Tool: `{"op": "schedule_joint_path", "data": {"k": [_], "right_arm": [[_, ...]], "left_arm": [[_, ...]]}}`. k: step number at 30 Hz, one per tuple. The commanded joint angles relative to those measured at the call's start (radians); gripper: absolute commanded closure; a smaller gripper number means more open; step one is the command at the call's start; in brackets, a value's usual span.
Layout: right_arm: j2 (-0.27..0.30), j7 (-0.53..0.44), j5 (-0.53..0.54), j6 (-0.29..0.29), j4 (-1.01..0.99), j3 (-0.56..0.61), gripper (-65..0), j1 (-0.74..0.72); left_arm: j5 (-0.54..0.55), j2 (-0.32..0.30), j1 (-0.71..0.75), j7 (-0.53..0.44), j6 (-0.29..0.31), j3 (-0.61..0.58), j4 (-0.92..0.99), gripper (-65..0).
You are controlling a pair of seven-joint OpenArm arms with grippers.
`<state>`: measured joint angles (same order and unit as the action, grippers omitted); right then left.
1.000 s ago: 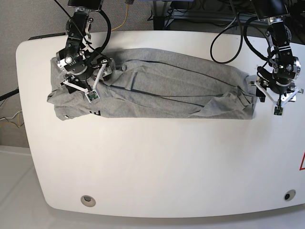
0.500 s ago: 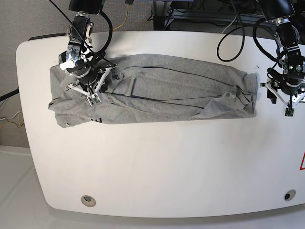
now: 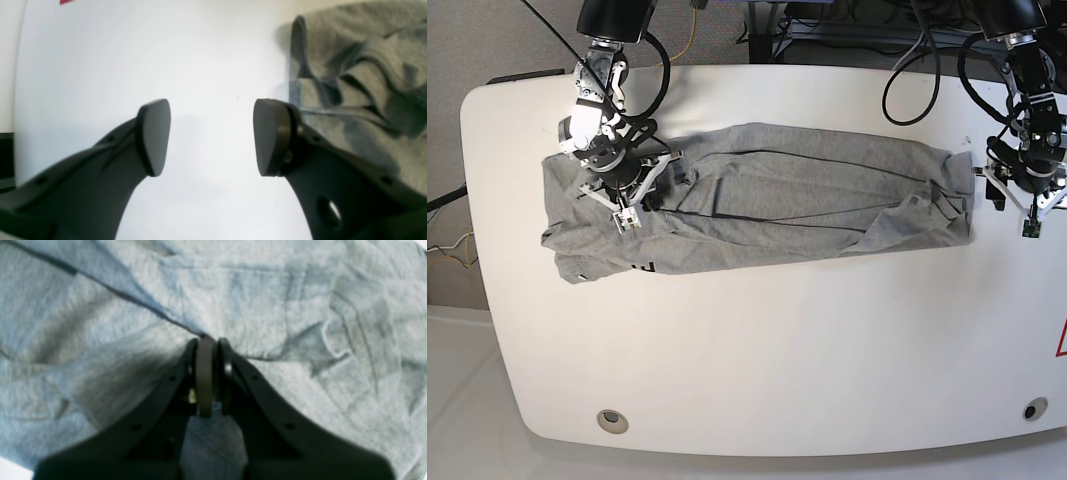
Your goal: Fold the T-shirt properly
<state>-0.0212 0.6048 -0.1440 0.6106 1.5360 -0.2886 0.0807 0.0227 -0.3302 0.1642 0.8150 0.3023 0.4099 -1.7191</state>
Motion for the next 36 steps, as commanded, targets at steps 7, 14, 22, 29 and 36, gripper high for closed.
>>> {"op": "schedule_joint_path", "data": {"k": [7, 14, 22, 29, 36], "right_arm": [[-0.035, 0.139, -0.116, -0.036, -0.036, 0.068, 0.0, -0.006], [-0.036, 0.139, -0.121, -0.054, -0.036, 0.098, 0.0, -0.017], [-0.036, 0.139, -0.121, -0.054, -0.036, 0.098, 0.0, -0.019], [-0.035, 0.139, -0.121, -0.054, -0.036, 0.096, 0.0, -0.019], [-0.035, 0.139, -0.121, -0.054, -0.036, 0.093, 0.0, -0.017]], "left_arm": [[0.006, 0.018, -0.015, -0.029, -0.005, 0.001, 0.055, -37.4], [0.006, 0.042, -0.016, -0.113, -0.004, 0.001, 0.127, -37.4], [0.006, 0.049, -0.019, -0.151, 0.056, 0.001, 0.143, -37.4], [0.004, 0.079, -0.05, -0.154, 0.113, 0.007, 0.147, -37.4], [0.006, 0.082, -0.053, -0.154, 0.116, 0.007, 0.195, -37.4]]}}
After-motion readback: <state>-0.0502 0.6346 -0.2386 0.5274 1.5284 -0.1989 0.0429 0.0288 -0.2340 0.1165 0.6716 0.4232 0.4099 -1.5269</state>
